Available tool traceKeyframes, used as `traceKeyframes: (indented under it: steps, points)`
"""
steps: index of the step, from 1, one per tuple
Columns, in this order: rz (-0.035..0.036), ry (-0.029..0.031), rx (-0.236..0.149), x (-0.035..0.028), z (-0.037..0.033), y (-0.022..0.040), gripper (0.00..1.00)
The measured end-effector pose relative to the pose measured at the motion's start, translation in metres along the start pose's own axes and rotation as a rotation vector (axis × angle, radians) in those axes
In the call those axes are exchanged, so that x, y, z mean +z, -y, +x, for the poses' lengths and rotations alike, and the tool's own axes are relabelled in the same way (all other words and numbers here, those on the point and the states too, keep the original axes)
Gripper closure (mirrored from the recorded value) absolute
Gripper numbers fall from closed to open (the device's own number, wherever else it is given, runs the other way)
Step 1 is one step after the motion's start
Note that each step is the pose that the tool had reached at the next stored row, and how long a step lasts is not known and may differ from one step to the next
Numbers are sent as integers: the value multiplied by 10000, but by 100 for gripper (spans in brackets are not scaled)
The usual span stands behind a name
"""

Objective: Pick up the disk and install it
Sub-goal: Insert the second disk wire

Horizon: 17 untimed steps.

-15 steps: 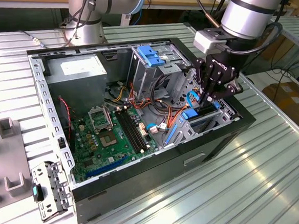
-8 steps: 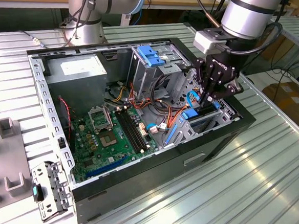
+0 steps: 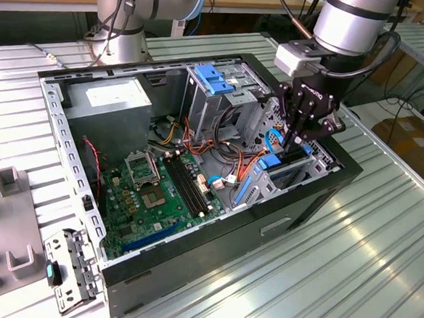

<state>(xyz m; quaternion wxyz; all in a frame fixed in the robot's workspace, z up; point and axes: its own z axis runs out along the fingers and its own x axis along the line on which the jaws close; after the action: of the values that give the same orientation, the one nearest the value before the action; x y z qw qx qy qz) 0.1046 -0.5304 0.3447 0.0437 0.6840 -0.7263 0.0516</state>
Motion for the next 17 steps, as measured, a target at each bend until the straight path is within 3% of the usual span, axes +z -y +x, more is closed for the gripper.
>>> traceKeyframes:
  steps: [7,9,10,11,12,13,14,15,17]
  points:
    - [0,5,0,15,-2,0,84]
    - [0,18,2,-18,3,3,84]
    - [-1,4,1,-65,9,6,84]
    - [-2,28,3,-86,15,9,84]
    - [-5,83,2,-86,24,10,84]
    - [-13,208,4,-82,44,11,84]
    - [-18,295,5,-78,68,13,84]
    - [-23,361,7,-73,97,14,84]
    - [-27,437,11,-68,125,16,84]
